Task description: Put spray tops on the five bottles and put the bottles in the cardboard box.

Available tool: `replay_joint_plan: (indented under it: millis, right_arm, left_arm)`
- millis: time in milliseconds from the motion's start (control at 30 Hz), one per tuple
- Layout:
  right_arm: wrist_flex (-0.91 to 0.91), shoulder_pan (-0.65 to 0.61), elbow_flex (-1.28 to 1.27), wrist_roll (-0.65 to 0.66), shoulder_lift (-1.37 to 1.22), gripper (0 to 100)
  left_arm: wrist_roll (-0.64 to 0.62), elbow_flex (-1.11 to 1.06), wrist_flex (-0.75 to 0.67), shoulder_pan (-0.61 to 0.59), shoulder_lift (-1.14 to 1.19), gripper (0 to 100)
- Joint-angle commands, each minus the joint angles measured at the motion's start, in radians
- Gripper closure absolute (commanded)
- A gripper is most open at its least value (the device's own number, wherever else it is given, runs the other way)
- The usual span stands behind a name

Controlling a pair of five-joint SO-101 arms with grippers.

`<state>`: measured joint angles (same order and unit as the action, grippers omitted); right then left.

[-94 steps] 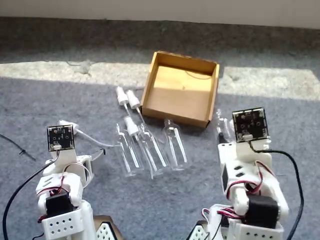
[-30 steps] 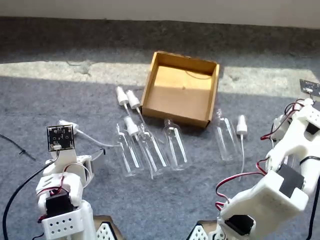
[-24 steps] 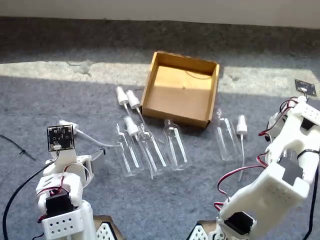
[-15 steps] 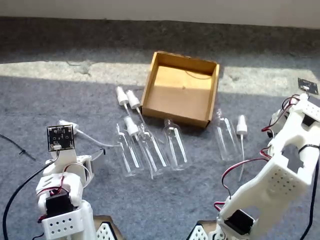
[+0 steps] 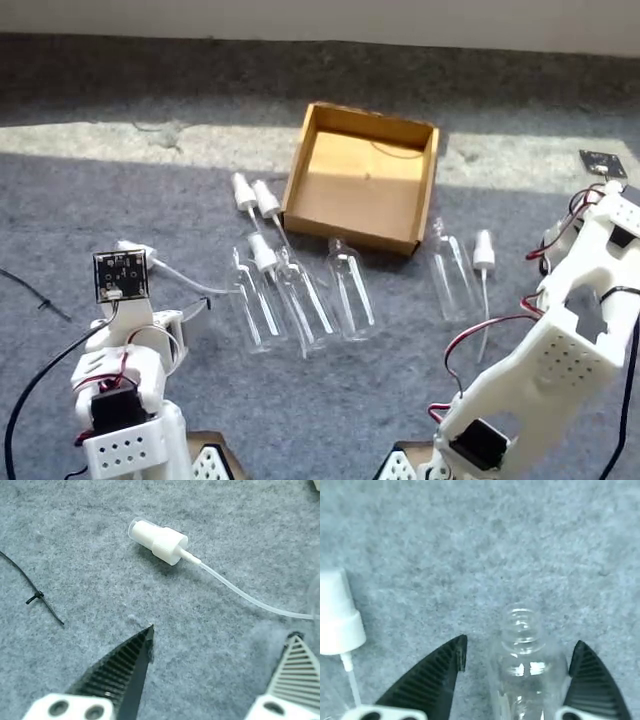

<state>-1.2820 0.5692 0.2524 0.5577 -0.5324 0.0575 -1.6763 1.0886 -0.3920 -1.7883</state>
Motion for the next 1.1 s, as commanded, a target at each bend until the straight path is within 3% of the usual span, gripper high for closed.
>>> replay_joint_plan:
  millis: [0, 333, 967, 1067]
  right_arm:
    - [-0.010, 0.008, 0.053, 0.057, 0.013, 70.5]
    - [-0.002, 0.007, 0.047, 0.135, 0.013, 70.5]
    - [0.045, 0.025, 0.044, 0.141, 0.010, 70.6]
    - [0.028, 0.036, 0.035, 0.206, 0.007, 70.6]
  left_arm:
    - [-0.006, -0.019, 0.003, 0.010, 0.005, 64]
    - [-0.006, -0.019, 0.003, 0.010, 0.005, 64]
    - [-0.006, -0.019, 0.003, 0.010, 0.005, 64]
    - [-0.006, -0.019, 0.003, 0.010, 0.005, 64]
